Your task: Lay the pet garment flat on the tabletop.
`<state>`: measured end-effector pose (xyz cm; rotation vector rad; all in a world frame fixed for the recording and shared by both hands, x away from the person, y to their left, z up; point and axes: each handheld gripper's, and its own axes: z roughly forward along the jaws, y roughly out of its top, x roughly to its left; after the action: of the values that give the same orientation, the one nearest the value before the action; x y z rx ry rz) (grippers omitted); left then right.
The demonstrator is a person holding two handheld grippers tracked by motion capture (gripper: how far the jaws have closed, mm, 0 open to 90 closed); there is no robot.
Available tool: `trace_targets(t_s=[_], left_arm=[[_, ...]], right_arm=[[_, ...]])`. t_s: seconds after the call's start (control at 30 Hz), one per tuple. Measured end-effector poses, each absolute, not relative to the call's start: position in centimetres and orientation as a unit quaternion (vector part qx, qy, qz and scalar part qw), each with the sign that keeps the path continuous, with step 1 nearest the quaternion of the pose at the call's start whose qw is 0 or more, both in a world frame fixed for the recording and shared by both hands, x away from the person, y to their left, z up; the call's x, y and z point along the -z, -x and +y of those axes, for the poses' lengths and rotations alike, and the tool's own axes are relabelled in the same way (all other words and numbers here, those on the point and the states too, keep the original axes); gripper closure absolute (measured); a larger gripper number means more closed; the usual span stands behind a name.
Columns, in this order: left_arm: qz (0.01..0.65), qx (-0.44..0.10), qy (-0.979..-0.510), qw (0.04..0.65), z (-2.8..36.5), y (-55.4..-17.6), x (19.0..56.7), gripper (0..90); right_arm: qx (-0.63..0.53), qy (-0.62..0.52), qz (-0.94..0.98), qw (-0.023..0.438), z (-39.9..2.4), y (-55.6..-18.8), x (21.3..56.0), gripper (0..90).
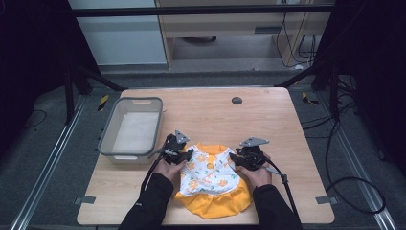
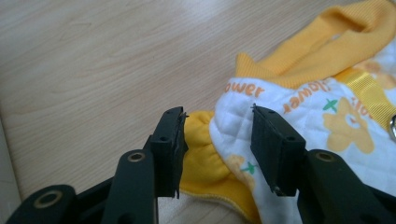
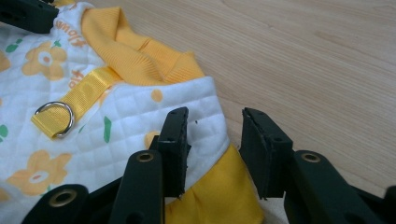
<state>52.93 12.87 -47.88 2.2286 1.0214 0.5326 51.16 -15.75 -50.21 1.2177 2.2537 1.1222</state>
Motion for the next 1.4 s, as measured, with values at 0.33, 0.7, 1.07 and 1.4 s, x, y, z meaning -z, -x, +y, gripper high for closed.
trace_targets(t_s=[0.33, 0.7, 1.07, 1.4], left_arm=[[0.390, -0.193, -0.851, 0.294, 12.5, -52.9, 48.8, 66.6], [0.408, -0.186, -0.844, 0.293, 12.1, -52.8, 48.8, 82.5], [0.392, -0.215, -0.825, 0.345, 12.9, -51.7, 46.2, 85.3], [0.382, -0.250, -0.810, 0.368, 12.9, -52.3, 43.0, 85.3]], right_arm=[[-0.394, -0.433, 0.797, 0.151, -15.7, -51.2, 50.4, 75.1], [-0.395, -0.444, 0.790, 0.149, -15.5, -51.0, 50.2, 85.2], [-0.434, -0.419, 0.778, 0.176, -15.5, -50.5, 47.7, 85.4], [-0.470, -0.403, 0.757, 0.209, -15.5, -51.6, 44.4, 85.3]])
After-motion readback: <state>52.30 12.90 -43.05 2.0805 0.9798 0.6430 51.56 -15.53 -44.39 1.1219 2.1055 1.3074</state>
